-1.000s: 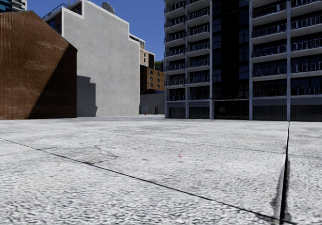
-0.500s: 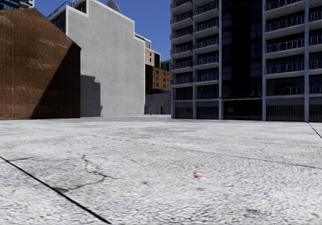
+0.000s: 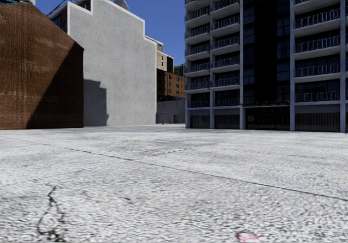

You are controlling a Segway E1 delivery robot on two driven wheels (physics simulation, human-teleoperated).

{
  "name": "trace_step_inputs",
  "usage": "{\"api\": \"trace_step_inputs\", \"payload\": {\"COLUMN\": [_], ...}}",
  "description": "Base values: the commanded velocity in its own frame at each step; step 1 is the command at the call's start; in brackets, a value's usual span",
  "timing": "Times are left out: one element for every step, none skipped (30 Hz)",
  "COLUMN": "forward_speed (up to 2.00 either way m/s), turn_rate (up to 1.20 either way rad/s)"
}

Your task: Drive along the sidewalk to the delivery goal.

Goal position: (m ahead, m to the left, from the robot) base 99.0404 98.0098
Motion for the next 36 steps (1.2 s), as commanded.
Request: {"api": "trace_step_inputs", "payload": {"forward_speed": [2.0, 2.0, 2.0, 2.0, 2.0, 2.0, 2.0, 2.0, 2.0, 2.0, 2.0, 2.0, 2.0, 2.0, 2.0, 2.0, 2.0, 2.0, 2.0, 2.0, 2.0, 2.0, 2.0, 2.0, 2.0, 2.0, 2.0, 2.0, 2.0, 2.0, 2.0, 2.0, 2.0, 2.0, 2.0, 2.0], "turn_rate": [0.0, 0.0, 0.0, 0.0, 0.0, 0.0, 0.0, 0.0, 0.0, 0.0, 0.0, 0.0, 0.0, 0.0, 0.0, 0.0, 0.0, 0.0, 0.0, 0.0, 0.0, 0.0, 0.0, 0.0, 0.0, 0.0, 0.0, 0.0, 0.0, 0.0, 0.0, 0.0, 0.0, 0.0, 0.0, 0.0]}}
